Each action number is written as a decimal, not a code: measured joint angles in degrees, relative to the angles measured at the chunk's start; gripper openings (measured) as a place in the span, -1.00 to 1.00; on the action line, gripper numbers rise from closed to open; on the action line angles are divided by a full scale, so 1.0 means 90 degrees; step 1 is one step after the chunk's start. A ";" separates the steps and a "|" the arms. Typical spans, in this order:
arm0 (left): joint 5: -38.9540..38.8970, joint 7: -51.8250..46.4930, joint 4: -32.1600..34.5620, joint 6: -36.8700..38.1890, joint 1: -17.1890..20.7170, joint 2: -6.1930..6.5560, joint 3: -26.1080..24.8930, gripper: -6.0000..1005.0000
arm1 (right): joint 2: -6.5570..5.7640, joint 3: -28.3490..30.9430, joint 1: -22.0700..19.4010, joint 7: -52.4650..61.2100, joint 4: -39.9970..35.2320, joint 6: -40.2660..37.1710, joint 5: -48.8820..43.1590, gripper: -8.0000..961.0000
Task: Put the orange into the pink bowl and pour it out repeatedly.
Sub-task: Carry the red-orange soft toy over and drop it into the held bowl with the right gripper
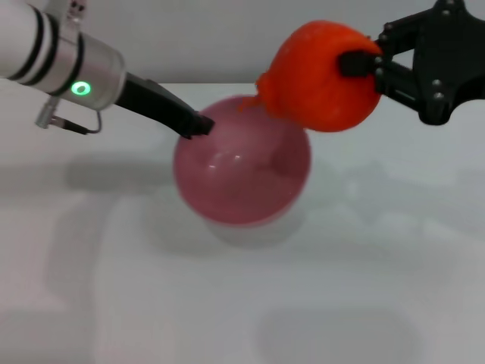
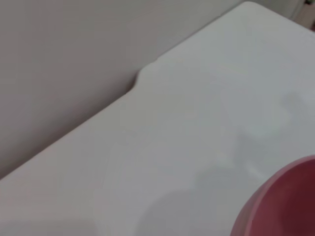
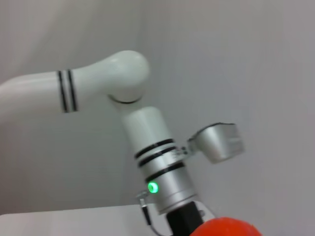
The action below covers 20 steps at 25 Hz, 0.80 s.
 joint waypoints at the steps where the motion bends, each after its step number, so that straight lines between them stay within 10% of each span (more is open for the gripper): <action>1: 0.0000 0.0000 0.0000 0.0000 0.0000 0.0000 0.0000 -0.90 | -0.0005 0.0019 -0.0016 -0.0095 0.0126 0.0060 0.0003 -0.74; 20: -0.0607 -0.0188 -0.0329 -0.0787 -0.0408 -0.0047 0.1179 -0.90 | -0.0027 -0.0035 -0.0053 -0.1026 0.1886 0.0280 0.0012 -0.67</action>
